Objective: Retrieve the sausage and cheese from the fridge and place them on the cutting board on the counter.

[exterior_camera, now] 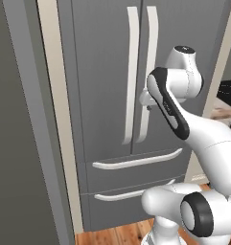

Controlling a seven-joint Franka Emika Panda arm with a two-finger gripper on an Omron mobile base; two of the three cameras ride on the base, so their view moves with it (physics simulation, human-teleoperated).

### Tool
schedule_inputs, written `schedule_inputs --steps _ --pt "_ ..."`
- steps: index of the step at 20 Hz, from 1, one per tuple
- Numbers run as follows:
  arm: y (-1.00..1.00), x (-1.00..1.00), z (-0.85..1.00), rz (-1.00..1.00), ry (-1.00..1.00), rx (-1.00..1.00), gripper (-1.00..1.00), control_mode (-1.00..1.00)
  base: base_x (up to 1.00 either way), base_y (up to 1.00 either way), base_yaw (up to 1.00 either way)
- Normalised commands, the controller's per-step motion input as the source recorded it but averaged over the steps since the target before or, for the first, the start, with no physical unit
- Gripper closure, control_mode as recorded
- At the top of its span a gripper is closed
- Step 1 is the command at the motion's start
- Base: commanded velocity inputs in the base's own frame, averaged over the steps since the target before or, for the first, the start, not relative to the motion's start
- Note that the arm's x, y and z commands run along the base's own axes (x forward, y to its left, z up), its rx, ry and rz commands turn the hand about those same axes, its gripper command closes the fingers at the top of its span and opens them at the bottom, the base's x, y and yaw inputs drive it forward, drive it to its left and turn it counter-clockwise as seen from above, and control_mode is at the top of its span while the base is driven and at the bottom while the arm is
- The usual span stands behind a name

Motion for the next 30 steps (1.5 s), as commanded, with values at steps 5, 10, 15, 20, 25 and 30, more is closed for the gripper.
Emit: schedule_inputs --steps 5,10,15,20,25,30 --pt "0.0 0.0 0.0 0.0 0.0 0.0 -1.0 1.0 0.0 0.0 0.0" --pt "0.0 0.0 0.0 0.0 0.0 0.0 -1.0 1.0 -0.03 0.0 0.0" --pt "-0.06 0.01 0.0 -0.01 -0.12 0.0 -1.0 -1.0 0.0 0.0 0.0" --pt "-0.01 0.17 0.0 0.0 -0.23 0.0 -1.0 -1.0 0.0 0.0 0.0" --pt "-0.11 0.18 0.02 0.0 -0.24 0.0 -1.0 -1.0 0.0 0.0 0.0" --pt "-0.52 0.21 0.08 0.0 -0.13 0.0 -1.0 -1.0 0.0 0.0 0.0"
